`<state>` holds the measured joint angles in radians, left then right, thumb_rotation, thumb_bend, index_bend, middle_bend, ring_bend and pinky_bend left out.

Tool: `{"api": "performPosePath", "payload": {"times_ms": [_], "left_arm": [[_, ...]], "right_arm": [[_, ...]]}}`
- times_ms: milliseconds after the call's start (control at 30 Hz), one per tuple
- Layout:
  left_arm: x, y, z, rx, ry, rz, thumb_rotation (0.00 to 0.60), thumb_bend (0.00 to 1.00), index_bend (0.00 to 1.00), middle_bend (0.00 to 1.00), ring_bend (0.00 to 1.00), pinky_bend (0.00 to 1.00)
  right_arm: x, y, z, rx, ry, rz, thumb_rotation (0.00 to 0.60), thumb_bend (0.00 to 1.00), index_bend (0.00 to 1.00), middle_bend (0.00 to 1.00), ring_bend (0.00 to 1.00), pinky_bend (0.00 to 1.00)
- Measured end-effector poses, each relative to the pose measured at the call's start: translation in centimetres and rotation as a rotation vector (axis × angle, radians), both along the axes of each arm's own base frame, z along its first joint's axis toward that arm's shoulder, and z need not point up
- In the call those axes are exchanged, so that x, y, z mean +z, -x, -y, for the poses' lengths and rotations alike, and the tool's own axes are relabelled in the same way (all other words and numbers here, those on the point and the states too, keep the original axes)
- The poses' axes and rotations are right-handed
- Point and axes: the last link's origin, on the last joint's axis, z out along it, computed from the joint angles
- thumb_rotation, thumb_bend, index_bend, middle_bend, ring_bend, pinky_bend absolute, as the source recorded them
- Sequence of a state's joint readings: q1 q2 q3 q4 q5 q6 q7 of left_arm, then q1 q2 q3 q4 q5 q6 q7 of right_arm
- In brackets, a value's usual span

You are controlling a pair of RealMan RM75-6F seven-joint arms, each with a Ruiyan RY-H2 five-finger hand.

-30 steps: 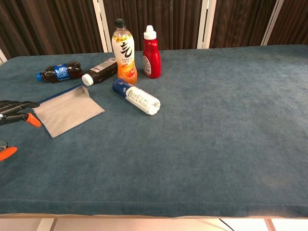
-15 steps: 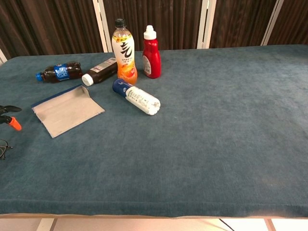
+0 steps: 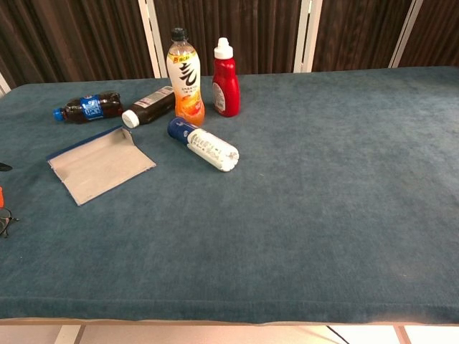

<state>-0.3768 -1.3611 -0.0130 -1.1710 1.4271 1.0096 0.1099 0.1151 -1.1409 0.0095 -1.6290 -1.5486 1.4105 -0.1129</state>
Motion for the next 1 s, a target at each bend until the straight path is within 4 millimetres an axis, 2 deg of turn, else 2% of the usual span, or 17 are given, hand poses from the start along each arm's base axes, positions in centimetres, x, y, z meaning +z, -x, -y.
{"api": "performPosePath", "payload": {"times_ms": [233,533,800,1000], "left_arm": [[0.1,0.8,-0.4,0.016,-0.014,-0.039,0.600,0.51,0.60,0.08,0.00,0.00],[0.1,0.3,-0.6,-0.016,-0.051,-0.006,0.600,0.50,0.66,0.12,0.00,0.01],[0.3,-1.8,-0.8,-0.070,-0.110,0.093,0.600,0.48,0.69,0.14,0.01,0.02],[-1.0,-5.2,-1.5,-0.083,-0.195,0.275,0.600,0.47,0.69,0.14,0.02,0.06]], "right_arm": [[-0.2,0.0,0.0,0.001,-0.011,-0.004,0.600,0.14,0.00,0.00,0.00,0.00],[-0.1,-0.1,0.0,0.004,-0.014,0.002,0.600,0.14,0.00,0.00,0.00,0.00],[0.0,-0.2,-0.2,0.012,-0.021,0.009,0.600,0.15,0.00,0.00,0.00,0.00],[0.2,-0.3,-0.2,0.016,-0.023,0.026,0.600,0.14,0.00,0.00,0.00,0.00]]}}
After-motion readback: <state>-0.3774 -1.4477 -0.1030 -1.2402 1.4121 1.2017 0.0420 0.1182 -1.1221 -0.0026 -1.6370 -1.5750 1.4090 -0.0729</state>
